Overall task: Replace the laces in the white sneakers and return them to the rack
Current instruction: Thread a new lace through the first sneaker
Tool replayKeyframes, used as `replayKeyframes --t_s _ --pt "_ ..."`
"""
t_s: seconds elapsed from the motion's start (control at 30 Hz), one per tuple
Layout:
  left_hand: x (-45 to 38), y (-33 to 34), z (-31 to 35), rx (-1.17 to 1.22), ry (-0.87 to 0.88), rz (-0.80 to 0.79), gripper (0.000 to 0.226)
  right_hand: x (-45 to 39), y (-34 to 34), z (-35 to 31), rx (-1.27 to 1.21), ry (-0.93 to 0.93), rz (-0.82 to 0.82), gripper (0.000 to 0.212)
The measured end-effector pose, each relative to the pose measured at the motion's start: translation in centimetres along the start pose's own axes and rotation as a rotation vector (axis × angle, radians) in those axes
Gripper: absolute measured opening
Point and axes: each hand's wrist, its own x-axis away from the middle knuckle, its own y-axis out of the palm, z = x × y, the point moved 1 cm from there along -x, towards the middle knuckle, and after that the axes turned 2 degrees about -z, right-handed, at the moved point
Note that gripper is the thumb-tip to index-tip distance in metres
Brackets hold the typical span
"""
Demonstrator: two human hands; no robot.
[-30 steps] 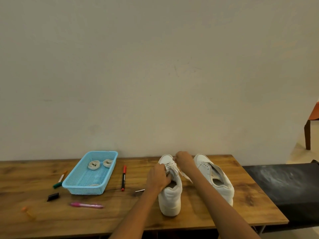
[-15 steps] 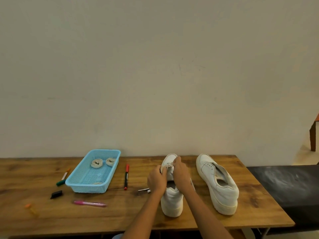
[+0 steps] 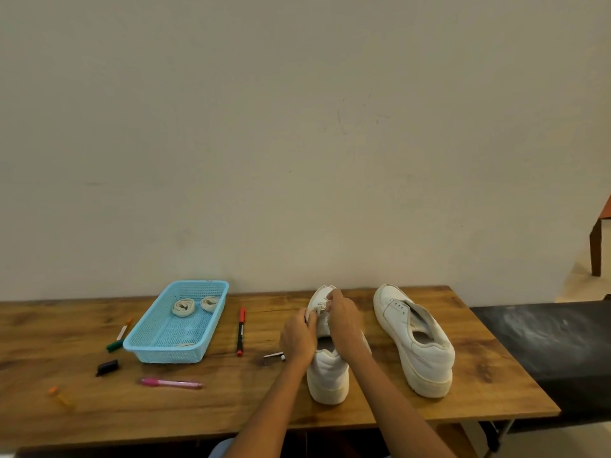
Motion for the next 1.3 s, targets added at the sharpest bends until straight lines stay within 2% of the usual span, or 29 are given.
replayKeyframes --t_s 0.1,0.3,0.47,0.6,0.7,0.8,0.87,0.93,1.07,1.13,1.2,1.23,1.3 --pt "0.0 -0.1 0.1 -0.008 0.007 0.005 0.027 -0.4 0.2 -0.1 0.066 -0.014 -0.017 0.01" --pt "0.0 -0.2 -0.1 -0.012 0.003 0.008 0.029 -0.8 0.0 -0.7 0.301 -0.142 -0.188 0.023" --pt "0.1 -0.2 0.2 -0.04 0.024 -0.005 0.03 -0.8 0.0 -0.7 0.257 -0.164 -0.17 0.023" --pt "0.3 -0.3 0.2 -0.087 0.052 -0.033 0.032 0.1 0.4 -0.6 0.15 -0.119 -0.047 0.016" --pt "0.0 -0.4 0.4 -0.032 -0.05 -0.078 0.044 -0.1 -0.1 -0.6 0.17 -0.201 -0.209 0.023" --pt "-1.6 -1.0 0.7 0.045 -0.172 -0.139 0.052 -0.6 -0.1 -0.6 0.039 -0.066 -0.131 0.017" --pt "-2.6 -1.1 0.7 0.084 -0.193 -0.238 0.042 -0.3 0.3 -0.8 -0.021 0.008 -0.091 0.017" --pt "-3.1 -1.0 0.6 0.193 -0.244 -0.284 0.025 -0.3 0.5 -0.6 -0.021 0.005 -0.058 0.014" --pt "-3.3 0.4 0.8 0.331 -0.381 -0.204 0.026 -0.2 0.3 -0.4 -0.047 -0.013 -0.033 0.018" --pt "-3.4 0.7 1.7 0.594 -0.486 -0.041 0.03 0.0 0.4 -0.3 -0.034 0.006 -0.014 0.027" --pt "-4.0 0.3 2.1 0.884 -0.544 0.158 0.03 0.2 0.4 0.0 -0.084 0.082 0.076 0.029" --pt "-4.3 0.0 2.0 0.927 -0.548 0.196 0.03 0.4 0.3 0.1 -0.124 0.131 0.136 0.028" --pt "-4.1 -1.2 1.9 0.749 -0.517 0.188 0.031 0.7 0.3 0.4 -0.176 0.19 0.202 0.028"
